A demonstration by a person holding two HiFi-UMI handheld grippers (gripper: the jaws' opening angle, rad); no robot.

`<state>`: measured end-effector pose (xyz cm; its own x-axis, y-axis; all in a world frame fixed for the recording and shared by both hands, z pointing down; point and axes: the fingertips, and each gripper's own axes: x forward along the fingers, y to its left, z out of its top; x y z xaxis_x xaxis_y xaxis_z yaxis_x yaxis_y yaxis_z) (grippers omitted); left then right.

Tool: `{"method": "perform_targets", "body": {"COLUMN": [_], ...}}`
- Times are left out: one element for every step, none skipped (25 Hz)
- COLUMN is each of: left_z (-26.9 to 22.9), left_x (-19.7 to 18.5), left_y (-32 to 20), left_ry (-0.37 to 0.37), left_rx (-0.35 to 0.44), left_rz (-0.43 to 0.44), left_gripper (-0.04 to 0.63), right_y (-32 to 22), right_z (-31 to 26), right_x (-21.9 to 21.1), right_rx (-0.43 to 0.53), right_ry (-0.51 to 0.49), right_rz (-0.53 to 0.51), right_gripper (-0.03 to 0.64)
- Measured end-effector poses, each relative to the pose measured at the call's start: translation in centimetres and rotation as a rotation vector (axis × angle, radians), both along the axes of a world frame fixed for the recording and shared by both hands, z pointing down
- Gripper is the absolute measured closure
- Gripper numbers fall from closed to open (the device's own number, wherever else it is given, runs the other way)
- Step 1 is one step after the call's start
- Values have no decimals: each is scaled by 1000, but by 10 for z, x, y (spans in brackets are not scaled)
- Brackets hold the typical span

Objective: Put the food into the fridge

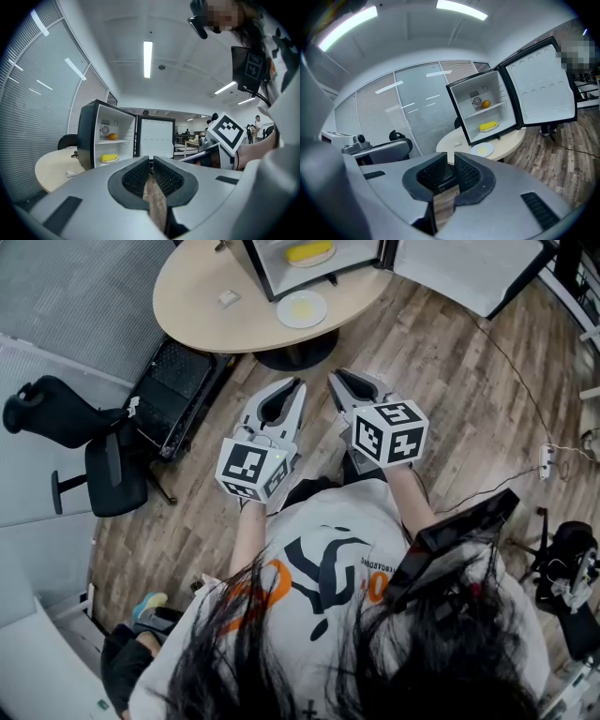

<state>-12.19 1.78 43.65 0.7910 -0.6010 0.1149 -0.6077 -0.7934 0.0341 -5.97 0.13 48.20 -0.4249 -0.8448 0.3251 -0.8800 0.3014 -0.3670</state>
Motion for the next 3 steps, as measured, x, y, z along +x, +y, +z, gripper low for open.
{"method": "perform_targets", "body": {"left_z": [0,1,1], "left_x": [1,1,2], "left_y": [-1,-3,-4], "left_ry": [1,2,3], "left_rx": [-1,-2,-2], "left_rz": [-3,-5,-8], "left_gripper": [572,572,572], "right_y": [-1,-1,-2], "right_z": [1,2,3], "right_x": [2,3,5], "right_rx": [-2,-4,-6], "right_ry": [1,1,2], "right_rz": [1,2,4], "right_gripper": [560,560,560]}}
